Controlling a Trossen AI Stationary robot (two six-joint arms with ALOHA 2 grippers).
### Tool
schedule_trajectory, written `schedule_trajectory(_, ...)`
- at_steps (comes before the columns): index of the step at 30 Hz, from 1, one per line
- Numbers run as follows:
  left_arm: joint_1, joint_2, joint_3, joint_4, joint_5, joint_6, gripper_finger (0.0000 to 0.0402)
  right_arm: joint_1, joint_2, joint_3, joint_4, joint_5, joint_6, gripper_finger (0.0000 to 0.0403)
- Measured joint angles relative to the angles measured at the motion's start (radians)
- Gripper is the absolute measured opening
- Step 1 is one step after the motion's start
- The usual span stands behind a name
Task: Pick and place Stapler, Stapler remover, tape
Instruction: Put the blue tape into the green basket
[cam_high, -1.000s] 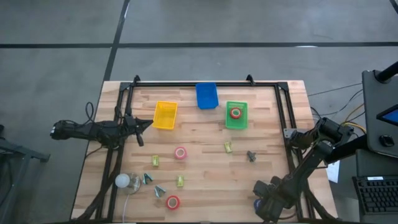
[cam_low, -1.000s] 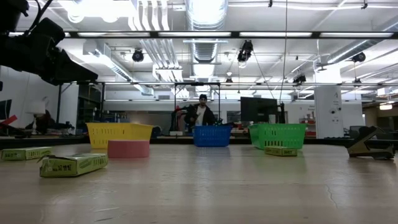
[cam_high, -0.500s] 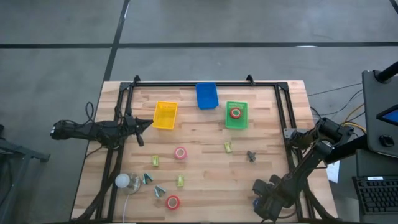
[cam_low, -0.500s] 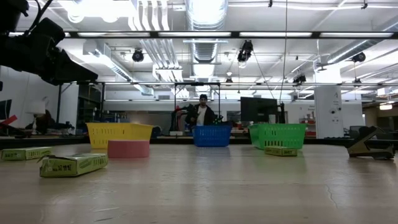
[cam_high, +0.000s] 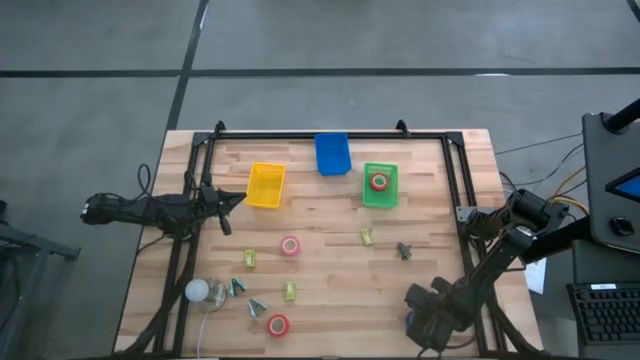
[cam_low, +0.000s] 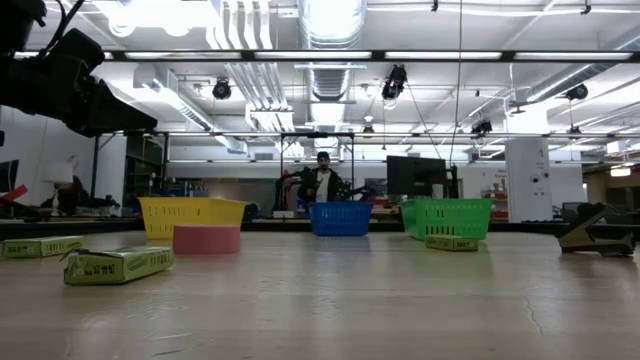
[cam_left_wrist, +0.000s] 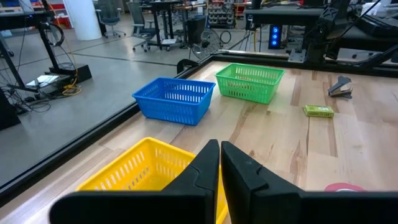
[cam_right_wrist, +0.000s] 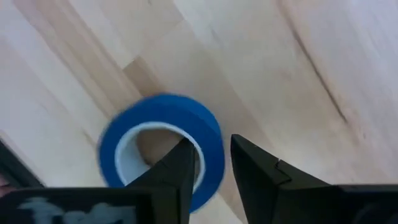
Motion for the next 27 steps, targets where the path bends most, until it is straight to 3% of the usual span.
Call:
schedule_trajectory(9,0.0,0.0,0.0,0.0,0.0,0.0,0.0021,-0.022,-0.006,-0.004,-0.002,0.025,-0.057,0.0044)
schedule_trajectory(19,0.0,0.0,0.0,0.0,0.0,0.0,0.0021,-0.121,-0.048,-0.004,-0.012,0.061,-0.218,0.0054)
schedule_trajectory(27,0.0,0.0,0.0,0.0,0.0,0.0,0.0021,-0.258,-0.158,-0.003,-0.072,0.115,-0.423,0.0049)
